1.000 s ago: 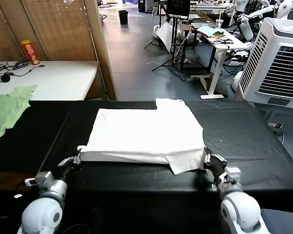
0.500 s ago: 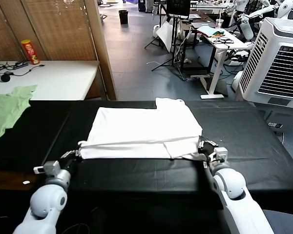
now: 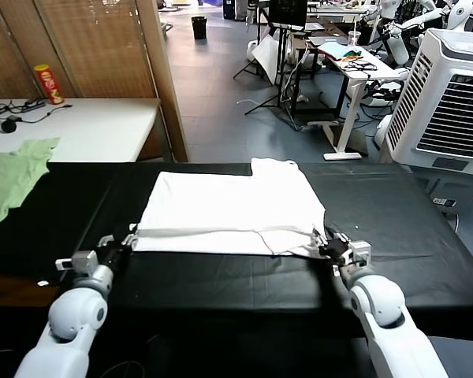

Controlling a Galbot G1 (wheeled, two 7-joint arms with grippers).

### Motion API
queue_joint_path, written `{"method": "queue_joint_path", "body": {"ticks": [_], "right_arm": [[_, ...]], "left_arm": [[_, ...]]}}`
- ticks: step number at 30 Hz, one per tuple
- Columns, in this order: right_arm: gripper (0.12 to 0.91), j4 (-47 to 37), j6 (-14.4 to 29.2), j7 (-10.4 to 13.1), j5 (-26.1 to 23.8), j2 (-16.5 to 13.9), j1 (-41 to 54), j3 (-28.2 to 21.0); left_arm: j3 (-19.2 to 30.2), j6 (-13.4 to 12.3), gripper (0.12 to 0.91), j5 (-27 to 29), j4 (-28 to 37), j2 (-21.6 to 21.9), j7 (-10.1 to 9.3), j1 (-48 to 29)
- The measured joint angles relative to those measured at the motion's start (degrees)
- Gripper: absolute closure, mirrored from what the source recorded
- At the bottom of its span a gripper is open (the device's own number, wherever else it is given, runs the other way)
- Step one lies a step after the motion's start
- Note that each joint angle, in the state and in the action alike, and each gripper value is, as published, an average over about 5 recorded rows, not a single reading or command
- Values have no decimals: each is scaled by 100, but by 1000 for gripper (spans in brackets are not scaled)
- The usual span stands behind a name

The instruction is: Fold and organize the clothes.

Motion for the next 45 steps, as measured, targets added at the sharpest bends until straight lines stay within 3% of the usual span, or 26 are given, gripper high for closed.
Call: {"method": "queue_joint_path", "body": {"ticks": [4,10,17,20,22,24,31,41,45], "right_arm": [[265,6,5,-5,-23,25,-125,-11],[477,-116,4,-2,-48,87,-124,-51],[845,-115,-64,110,-8,117,-159,-62],[901,-1,-213,260,127,56,-219,-15],[903,118,-355,366,221,-11,-283,29],[903,268,-509,432,277,-85,-368,74],[903,849,-964,457,192,-203,-905,263],[892,1313,-1037,506,80,-107,-1766,460],[748,1477,-1047,508,72,-76,-1979,544]], "left_arm": [[-12,7,233,-33,12,-14,57,134],[-14,91,270,-212,116,-17,122,152],[-11,147,621,-413,223,1,156,107],[-2,172,788,-431,229,20,153,123],[4,202,869,-430,198,56,121,166],[5,251,902,-456,125,118,31,238],[-69,526,905,-596,-512,477,-341,810],[-362,646,905,-445,-1377,668,-350,2020],[-416,702,893,-423,-1547,618,-415,2266]]}}
